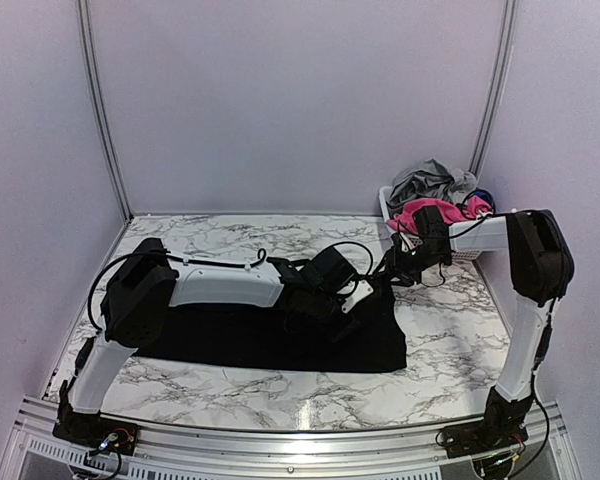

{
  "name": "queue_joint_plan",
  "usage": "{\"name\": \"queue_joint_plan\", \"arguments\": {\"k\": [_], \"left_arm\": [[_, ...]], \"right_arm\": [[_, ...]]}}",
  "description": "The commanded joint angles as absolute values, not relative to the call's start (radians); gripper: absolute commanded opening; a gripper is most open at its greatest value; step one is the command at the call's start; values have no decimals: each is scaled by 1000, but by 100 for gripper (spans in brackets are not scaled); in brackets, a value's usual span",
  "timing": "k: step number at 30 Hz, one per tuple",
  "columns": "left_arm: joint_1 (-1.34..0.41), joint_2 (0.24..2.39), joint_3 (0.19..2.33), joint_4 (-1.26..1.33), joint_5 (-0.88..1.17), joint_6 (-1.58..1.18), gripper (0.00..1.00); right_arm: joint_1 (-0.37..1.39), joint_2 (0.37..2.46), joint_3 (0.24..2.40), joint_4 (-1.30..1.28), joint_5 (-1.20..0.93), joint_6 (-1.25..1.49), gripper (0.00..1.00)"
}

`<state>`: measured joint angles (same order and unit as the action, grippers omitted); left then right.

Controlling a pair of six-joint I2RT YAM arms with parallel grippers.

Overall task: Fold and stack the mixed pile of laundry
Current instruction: Smooth out the rectangle-folded T-shirt at the center of the board.

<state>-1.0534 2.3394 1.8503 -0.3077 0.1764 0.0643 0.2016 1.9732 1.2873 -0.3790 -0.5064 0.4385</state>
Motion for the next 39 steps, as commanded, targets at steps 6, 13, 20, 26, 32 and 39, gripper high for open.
{"name": "queue_joint_plan", "arguments": {"k": [6,13,20,26,32,39], "left_arm": [[-1089,2260,1725,-347,197,216,0],[-1083,2236,1737,-341,161,168,21],[-996,2065,1655,-282,196,23,49],[-839,1910,1510,-276,170,-115,97],[-627,1806,1333,-271,210,-302,99],[-465,1703,1161,-245,167,-420,99]], "right_arm": [[156,1988,1259,-303,-508,491,32],[152,1978,1253,-307,-474,475,2],[151,2002,1272,-362,-441,413,0],[168,1877,1279,-433,-438,375,33],[258,1719,1271,-522,-415,333,44],[501,1725,1263,-547,-393,350,44]]}}
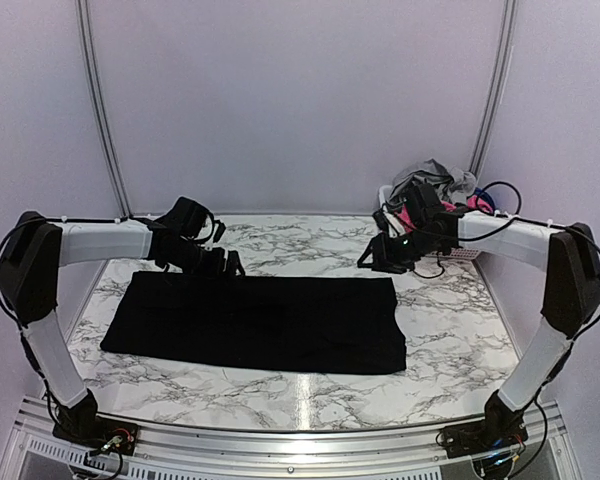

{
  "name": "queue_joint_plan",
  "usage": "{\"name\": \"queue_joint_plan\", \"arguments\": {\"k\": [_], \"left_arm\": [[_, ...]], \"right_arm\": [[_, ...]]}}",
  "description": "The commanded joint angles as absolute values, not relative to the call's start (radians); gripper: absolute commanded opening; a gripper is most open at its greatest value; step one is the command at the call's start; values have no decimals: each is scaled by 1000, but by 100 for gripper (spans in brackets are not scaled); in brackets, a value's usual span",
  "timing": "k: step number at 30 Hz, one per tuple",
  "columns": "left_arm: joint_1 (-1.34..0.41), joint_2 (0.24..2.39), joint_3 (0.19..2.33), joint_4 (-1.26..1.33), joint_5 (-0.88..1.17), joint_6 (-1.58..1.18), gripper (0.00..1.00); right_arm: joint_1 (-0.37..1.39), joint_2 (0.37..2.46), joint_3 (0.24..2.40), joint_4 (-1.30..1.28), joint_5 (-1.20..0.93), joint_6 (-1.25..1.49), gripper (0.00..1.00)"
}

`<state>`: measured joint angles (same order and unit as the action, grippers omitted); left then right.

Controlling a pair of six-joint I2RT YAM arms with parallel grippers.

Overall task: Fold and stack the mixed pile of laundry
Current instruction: Smooth out the rectangle-folded T-shirt at the center of the board, then rotate the rectangle-folded T-shirt at the center of the board.

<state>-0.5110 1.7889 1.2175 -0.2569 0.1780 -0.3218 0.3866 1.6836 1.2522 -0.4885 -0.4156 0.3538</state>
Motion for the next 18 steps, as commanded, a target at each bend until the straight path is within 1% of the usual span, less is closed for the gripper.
{"name": "queue_joint_plan", "arguments": {"k": [1,4,7,14,18], "left_arm": [[-448,1695,1140,-245,163,-427,99],[-399,1690,1113,-249,155,-435,99],[-360,1717,1112,-297,106,-443,99],[-297,1769,1050,-355,51,-462,99],[-273,1755,991,-386,6,-478,97]], "right_arm": [[529,1738,1259,-545,-393,356,44],[609,1789,1247,-533,-401,368,41],[649,1850,1242,-541,-391,367,40],[633,1993,1288,-575,-312,304,36],[587,2145,1421,-595,-245,241,34]]}}
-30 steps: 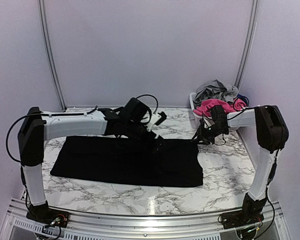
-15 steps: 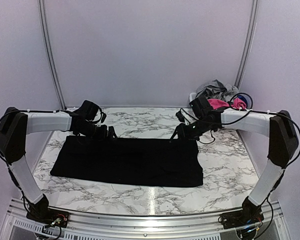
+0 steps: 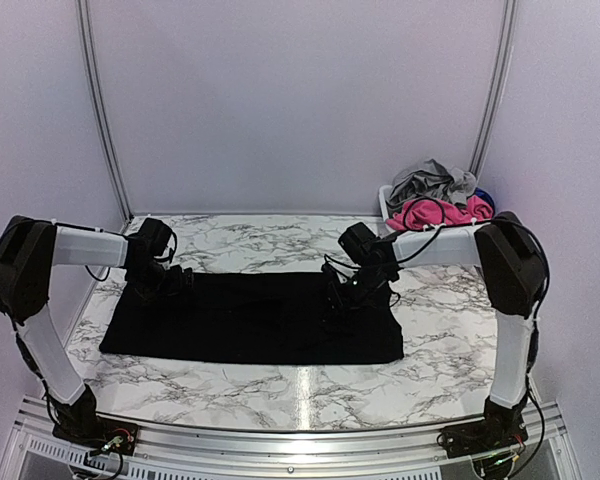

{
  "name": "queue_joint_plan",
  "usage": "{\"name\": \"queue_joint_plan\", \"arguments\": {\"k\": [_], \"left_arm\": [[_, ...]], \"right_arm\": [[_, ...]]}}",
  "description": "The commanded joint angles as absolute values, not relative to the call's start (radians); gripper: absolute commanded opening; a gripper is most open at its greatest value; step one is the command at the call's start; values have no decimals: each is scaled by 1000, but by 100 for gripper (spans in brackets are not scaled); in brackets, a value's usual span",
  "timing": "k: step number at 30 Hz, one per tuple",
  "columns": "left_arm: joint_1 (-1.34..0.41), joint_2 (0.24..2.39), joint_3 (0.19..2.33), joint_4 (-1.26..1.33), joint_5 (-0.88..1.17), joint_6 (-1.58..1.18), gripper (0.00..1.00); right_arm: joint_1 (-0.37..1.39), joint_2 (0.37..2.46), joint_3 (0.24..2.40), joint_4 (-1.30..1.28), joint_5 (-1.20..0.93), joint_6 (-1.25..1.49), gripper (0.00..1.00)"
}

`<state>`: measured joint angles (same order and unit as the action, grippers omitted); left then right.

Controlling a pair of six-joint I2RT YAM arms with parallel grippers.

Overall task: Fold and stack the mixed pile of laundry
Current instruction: Rotate the rectangle-folded T-shirt at the center of the board.

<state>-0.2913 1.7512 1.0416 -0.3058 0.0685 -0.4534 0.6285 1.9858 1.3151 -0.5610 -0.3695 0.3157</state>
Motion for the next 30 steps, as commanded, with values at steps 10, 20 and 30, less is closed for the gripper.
{"name": "queue_joint_plan", "arguments": {"k": [10,20,30], "left_arm": [[-389,1444,679,-459,58,-631,81],[-486,1286,896,-703,-225,-500,76],[-485,1705,1116,-801,-466,-334,36]], "right_arm": [[529,2715,2596,-832,-44,131,39],[556,2256,2039,-541,-232,245,47],[711,2337,1961,-570,-308,327,42]]}}
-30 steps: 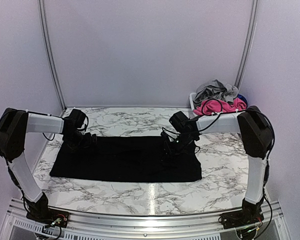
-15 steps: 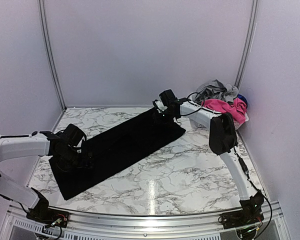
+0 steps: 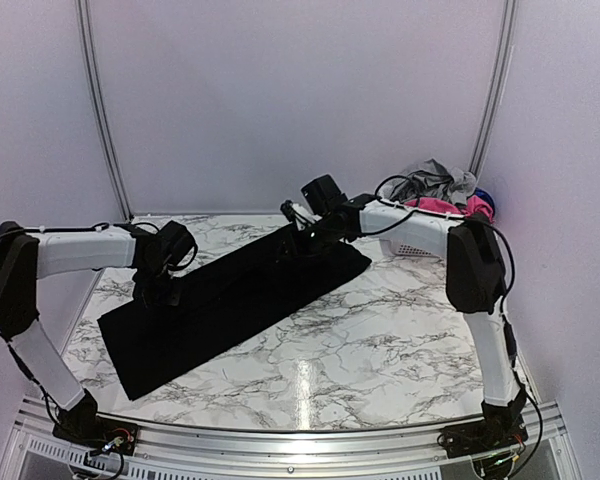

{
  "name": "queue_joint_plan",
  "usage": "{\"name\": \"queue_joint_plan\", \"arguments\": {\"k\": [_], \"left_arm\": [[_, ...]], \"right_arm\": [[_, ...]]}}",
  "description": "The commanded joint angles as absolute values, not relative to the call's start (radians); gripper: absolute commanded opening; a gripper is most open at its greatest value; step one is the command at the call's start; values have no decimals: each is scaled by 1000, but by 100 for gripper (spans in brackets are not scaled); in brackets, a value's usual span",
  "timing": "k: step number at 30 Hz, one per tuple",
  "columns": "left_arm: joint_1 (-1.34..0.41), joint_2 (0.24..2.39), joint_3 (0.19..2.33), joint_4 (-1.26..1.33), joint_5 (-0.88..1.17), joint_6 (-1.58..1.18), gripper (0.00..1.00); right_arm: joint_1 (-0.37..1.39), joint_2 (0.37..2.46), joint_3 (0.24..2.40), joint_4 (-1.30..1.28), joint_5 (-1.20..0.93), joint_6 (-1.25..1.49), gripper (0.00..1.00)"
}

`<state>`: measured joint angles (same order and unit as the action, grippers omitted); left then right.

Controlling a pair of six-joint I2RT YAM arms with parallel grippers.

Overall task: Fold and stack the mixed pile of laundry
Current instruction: Rotate the rectangle-folded T-shirt at the center of the board.

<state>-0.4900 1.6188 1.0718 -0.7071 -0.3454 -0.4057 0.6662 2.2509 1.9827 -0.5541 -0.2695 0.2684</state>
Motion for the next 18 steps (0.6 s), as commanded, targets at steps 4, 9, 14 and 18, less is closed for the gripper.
{"name": "queue_joint_plan", "arguments": {"k": [4,9,14,18], "left_arm": [[-486,1810,1116,-799,-468,-309,25],[-526,1852,1048,-748,-362,-274,14],[-681,1856,998,-723,-201,-297,9],[-838,1850,1037,-726,-49,-410,7]], "right_arm": [[714,2379,1940,-579,-294,349,40],[669,2403,1882,-584,-266,322,40],[562,2429,1848,-586,-244,253,39],[489,2456,1907,-605,-223,173,39]]}}
